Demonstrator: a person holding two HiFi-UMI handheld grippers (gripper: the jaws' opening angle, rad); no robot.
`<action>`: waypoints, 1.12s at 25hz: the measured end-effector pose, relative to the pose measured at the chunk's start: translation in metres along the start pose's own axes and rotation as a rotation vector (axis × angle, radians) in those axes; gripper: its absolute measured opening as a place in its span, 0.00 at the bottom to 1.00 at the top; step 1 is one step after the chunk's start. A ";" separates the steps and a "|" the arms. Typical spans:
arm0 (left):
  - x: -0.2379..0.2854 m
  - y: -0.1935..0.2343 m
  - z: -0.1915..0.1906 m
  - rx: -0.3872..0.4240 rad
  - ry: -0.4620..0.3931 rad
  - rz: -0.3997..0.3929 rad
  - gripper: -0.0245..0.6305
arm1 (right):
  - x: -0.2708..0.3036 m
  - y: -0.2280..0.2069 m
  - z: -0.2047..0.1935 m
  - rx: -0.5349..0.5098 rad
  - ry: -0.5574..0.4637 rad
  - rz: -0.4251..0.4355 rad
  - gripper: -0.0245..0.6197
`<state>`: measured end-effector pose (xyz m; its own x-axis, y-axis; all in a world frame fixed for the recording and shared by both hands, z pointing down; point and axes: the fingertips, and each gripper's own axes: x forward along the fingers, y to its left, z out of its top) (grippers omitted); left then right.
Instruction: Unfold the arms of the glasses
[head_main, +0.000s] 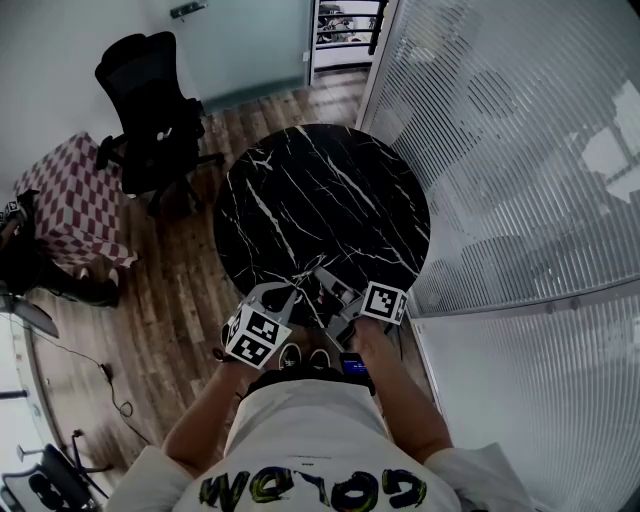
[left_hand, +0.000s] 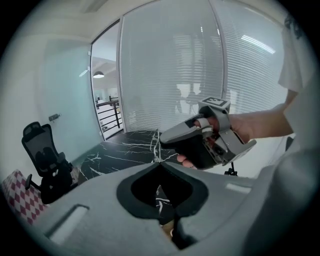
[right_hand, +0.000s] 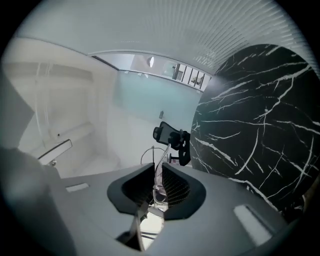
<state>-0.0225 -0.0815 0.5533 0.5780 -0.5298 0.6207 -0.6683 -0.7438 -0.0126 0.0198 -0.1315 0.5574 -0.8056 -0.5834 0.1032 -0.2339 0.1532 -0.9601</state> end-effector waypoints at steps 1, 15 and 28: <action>-0.001 0.000 0.001 -0.011 -0.001 -0.007 0.04 | 0.000 0.002 0.001 0.014 -0.002 0.023 0.11; -0.001 0.008 0.000 -0.093 -0.019 -0.031 0.04 | 0.001 0.007 0.003 0.058 -0.032 0.105 0.05; 0.000 0.016 -0.004 -0.112 0.007 -0.034 0.04 | 0.000 0.004 0.005 -0.009 -0.015 0.082 0.13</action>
<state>-0.0350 -0.0916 0.5558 0.5980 -0.5023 0.6245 -0.6971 -0.7105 0.0960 0.0212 -0.1346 0.5523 -0.8142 -0.5802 0.0203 -0.1725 0.2085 -0.9627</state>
